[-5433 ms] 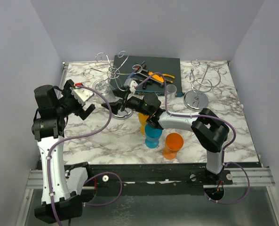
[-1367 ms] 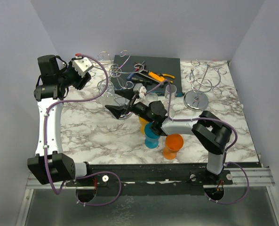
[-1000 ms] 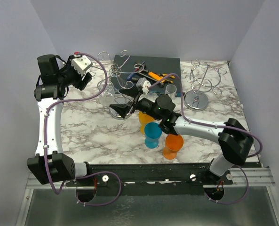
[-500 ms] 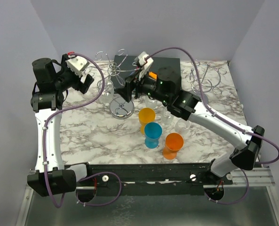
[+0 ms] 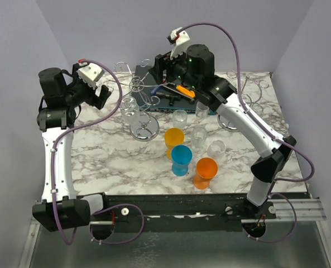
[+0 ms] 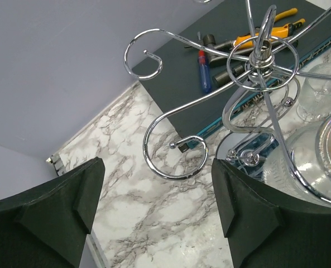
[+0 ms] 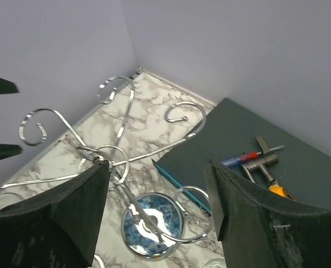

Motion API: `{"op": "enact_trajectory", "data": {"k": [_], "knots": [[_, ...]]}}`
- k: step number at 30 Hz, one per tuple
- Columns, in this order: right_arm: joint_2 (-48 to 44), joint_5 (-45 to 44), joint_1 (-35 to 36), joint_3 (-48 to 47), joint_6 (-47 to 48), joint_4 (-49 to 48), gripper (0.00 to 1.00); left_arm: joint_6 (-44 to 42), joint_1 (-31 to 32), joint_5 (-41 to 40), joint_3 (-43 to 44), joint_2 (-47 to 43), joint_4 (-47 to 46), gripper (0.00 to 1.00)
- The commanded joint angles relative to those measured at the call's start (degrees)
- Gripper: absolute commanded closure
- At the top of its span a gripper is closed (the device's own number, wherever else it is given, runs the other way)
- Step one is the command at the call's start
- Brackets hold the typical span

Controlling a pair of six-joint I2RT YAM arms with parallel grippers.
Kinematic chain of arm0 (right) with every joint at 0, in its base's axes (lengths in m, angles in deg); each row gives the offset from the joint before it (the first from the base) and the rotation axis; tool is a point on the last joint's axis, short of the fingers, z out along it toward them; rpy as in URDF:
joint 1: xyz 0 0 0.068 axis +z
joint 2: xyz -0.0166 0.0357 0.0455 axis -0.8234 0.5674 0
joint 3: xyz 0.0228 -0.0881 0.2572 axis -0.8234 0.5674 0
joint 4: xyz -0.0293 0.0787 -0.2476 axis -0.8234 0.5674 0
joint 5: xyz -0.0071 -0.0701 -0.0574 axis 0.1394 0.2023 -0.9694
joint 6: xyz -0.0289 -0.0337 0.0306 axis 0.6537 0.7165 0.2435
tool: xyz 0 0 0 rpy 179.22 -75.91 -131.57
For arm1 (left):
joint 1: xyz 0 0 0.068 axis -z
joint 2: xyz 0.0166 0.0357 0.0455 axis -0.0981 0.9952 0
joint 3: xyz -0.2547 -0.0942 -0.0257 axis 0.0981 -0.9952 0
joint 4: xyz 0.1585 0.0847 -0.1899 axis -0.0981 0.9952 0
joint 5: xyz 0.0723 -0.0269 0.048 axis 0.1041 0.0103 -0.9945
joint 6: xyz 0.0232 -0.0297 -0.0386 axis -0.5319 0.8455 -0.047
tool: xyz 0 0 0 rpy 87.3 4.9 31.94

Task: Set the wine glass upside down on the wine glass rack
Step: Adjust the wine rack at the center of the board.

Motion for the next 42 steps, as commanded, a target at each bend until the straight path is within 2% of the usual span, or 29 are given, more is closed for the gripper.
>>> {"op": "enact_trajectory", "data": {"k": [1,9,13,16,20,24,31,36,40,42], "knots": [[3.42,-1.48,-3.4,-2.82,1.0,4.68,0.26,1.86,0.02,-0.65,3.33,-0.59,-0.43,0.14],[2.4,0.71,-6.24,1.33,-1.39,2.77,0.28,8.36,-0.2,2.87,12.1,-0.74,2.59,0.05],[1.38,0.71,-6.24,3.09,-2.03,2.55,0.3,16.96,0.08,10.31,17.57,2.61,2.52,0.05],[0.58,0.71,-6.33,4.42,-2.6,2.28,0.32,20.74,3.38,13.41,19.68,6.32,2.54,0.08],[-0.82,2.76,-6.42,6.77,-3.87,1.37,0.35,17.48,12.03,7.9,19.79,9.49,3.74,0.14],[-1.53,3.6,-6.42,8.2,-4.76,0.83,0.42,16.53,14.96,5.43,22.05,13.4,5.08,0.2],[-1.86,4.68,-6.48,9.77,-5.6,-0.45,0.6,13.59,16.09,1.33,24.88,17.22,5.21,0.44],[-1.85,4.84,-6.43,9.81,-5.69,-0.32,0.67,12.75,16.09,2.3,23.42,16.75,5.35,0.56],[-1.76,5.26,-6.42,10.18,-5.82,-0.16,0.71,11.23,16.08,3.21,22.13,16.23,6.89,0.69],[-1.88,5.44,-6.42,10.66,-6.26,-0.14,0.73,10.52,16.05,3.59,21.57,16.06,7.99,0.71]]}}
